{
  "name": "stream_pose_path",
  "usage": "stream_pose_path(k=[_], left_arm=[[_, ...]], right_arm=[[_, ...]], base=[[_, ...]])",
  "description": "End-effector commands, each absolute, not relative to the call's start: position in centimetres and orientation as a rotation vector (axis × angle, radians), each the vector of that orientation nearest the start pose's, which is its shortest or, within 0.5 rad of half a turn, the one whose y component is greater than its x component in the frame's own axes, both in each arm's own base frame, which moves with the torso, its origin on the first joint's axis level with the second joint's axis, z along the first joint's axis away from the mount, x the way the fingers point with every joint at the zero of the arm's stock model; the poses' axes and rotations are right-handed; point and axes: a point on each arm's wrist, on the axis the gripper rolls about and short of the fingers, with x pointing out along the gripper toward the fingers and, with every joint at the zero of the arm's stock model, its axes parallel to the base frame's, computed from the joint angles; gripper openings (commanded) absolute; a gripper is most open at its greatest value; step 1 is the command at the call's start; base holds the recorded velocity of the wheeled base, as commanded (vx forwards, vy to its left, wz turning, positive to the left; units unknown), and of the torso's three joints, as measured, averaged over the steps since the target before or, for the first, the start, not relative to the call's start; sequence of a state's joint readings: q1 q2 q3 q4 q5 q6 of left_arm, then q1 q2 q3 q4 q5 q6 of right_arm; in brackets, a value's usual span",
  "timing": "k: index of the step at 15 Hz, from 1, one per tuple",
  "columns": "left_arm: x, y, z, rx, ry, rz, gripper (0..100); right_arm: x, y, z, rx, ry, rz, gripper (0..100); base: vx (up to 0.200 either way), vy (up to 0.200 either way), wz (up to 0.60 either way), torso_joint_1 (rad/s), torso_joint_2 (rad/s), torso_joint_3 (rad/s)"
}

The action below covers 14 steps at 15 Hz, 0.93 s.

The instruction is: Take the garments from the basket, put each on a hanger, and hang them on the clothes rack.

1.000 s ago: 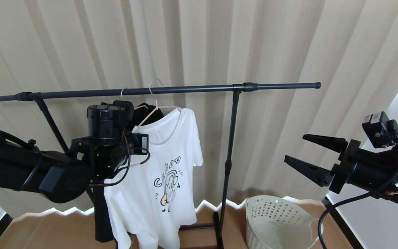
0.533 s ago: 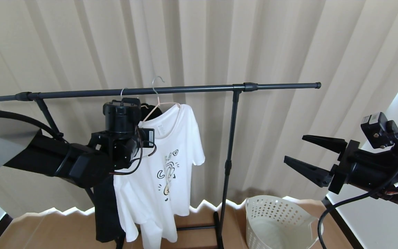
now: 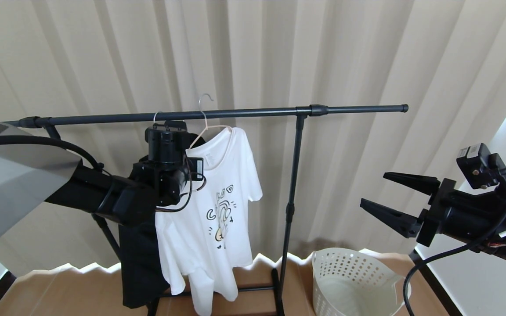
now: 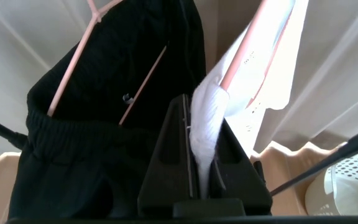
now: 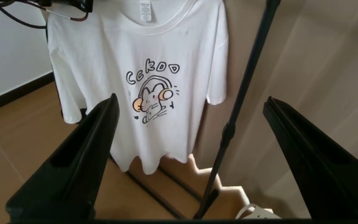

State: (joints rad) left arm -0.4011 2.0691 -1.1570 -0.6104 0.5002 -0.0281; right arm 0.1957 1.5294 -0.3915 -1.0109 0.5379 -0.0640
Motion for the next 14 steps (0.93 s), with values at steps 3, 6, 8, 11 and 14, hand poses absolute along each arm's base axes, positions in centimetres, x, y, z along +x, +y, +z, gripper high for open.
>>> stream_pose_path(k=[3,6,8,11,14], left_arm=[[38.4,-15.1,13.6,0.109,0.272,0.122,0],[38.9,-15.4,13.5,0.109,0.267,0.124,0],[39.3,-15.6,13.0,0.112,0.274,0.124,0],[39.6,-15.7,12.1,0.121,0.292,0.124,0],[39.8,-15.8,11.7,0.125,0.300,0.124,0]], right_arm=[[22.2,5.6,15.9,-0.039,0.108,0.738,100],[22.1,5.6,16.0,-0.039,0.106,0.738,100],[22.1,5.6,16.1,-0.040,0.102,0.738,100],[22.1,5.6,16.0,-0.039,0.105,0.738,100],[22.1,5.6,16.0,-0.039,0.105,0.738,100]], base=[[0.000,0.000,0.00,0.000,0.00,0.000],[0.000,0.000,0.00,0.000,0.00,0.000],[0.000,0.000,0.00,0.000,0.00,0.000],[0.000,0.000,0.00,0.000,0.00,0.000],[0.000,0.000,0.00,0.000,0.00,0.000]])
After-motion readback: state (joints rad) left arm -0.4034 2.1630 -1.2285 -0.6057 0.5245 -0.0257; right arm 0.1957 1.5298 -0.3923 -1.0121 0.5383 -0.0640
